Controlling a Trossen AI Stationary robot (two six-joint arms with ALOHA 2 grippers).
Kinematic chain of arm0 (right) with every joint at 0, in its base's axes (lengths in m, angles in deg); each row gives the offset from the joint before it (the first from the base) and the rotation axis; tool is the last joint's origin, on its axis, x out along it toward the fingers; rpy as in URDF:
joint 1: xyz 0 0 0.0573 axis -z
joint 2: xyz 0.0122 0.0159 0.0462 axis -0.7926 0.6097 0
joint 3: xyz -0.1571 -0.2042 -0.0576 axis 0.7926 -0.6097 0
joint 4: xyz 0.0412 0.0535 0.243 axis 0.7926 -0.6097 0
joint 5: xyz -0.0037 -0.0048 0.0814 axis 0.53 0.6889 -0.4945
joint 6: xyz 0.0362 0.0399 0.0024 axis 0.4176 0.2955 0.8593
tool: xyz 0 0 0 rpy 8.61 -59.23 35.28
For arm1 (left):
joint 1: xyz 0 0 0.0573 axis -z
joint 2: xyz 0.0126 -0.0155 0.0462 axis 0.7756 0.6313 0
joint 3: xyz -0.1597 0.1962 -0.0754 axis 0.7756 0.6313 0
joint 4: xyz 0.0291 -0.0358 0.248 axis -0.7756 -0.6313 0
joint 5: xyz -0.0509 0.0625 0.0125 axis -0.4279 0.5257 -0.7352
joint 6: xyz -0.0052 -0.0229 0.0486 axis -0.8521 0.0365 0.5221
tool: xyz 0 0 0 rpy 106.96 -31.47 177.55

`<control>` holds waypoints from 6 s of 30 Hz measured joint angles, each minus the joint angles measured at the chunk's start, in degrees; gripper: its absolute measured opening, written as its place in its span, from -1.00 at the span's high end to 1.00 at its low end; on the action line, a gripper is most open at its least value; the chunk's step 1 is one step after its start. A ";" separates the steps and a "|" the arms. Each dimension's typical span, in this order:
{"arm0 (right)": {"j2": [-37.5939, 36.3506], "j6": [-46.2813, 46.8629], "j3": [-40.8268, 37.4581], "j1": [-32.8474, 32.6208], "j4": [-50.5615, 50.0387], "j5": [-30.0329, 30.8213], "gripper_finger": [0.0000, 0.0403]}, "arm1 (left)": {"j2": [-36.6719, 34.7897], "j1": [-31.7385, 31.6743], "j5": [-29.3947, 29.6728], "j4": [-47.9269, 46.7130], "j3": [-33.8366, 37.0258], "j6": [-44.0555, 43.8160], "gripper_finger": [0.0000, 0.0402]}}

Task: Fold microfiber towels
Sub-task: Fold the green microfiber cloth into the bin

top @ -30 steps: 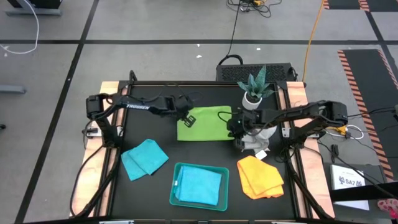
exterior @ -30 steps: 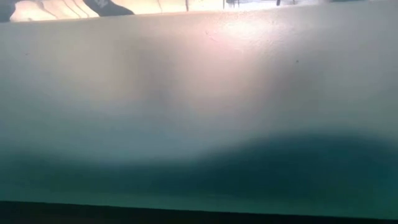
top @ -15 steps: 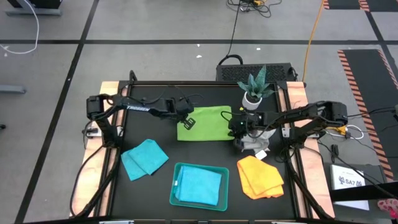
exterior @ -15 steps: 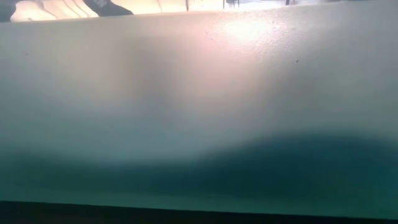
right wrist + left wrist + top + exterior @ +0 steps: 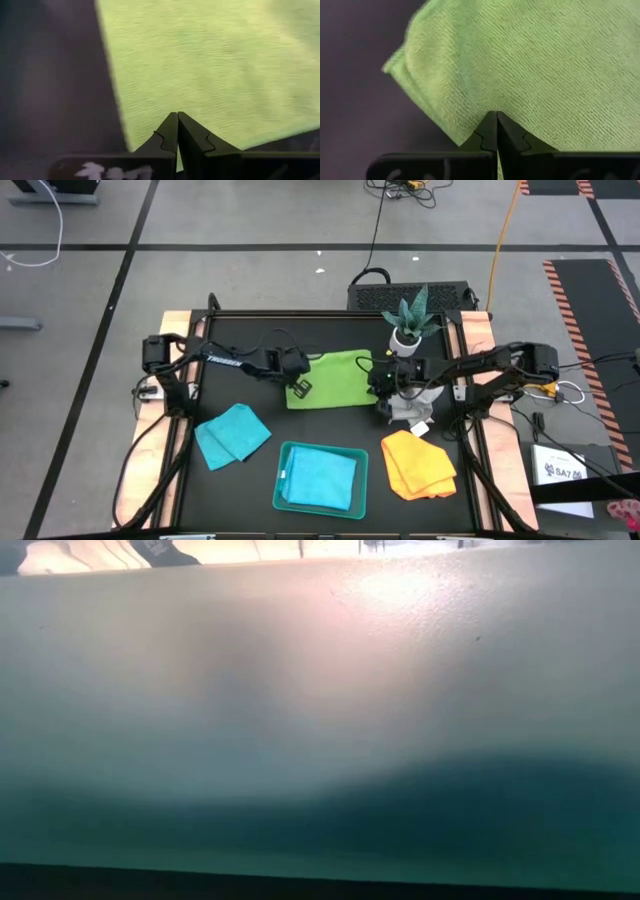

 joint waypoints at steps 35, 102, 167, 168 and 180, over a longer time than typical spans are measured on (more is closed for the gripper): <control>-12.93 5.30 0.02 7.76 5.81 -2.05 1.00 | -2.84 0.70 -9.26 4.71 -12.46 15.76 1.00; -23.98 12.20 0.01 7.87 1.60 3.95 1.00 | 2.56 -4.37 -3.37 -8.22 -14.00 6.59 1.00; 22.26 -2.67 19.76 -1.00 13.71 -9.07 1.00 | -1.35 -9.52 1.17 -7.73 -14.58 7.76 1.00; 23.08 -3.59 20.94 -1.19 12.76 -9.05 1.00 | -1.29 -9.49 1.17 -8.22 -14.56 7.45 1.00; 26.78 -6.70 23.85 -1.77 3.88 -9.28 1.00 | -1.32 -9.51 1.17 -10.84 -14.56 6.73 1.00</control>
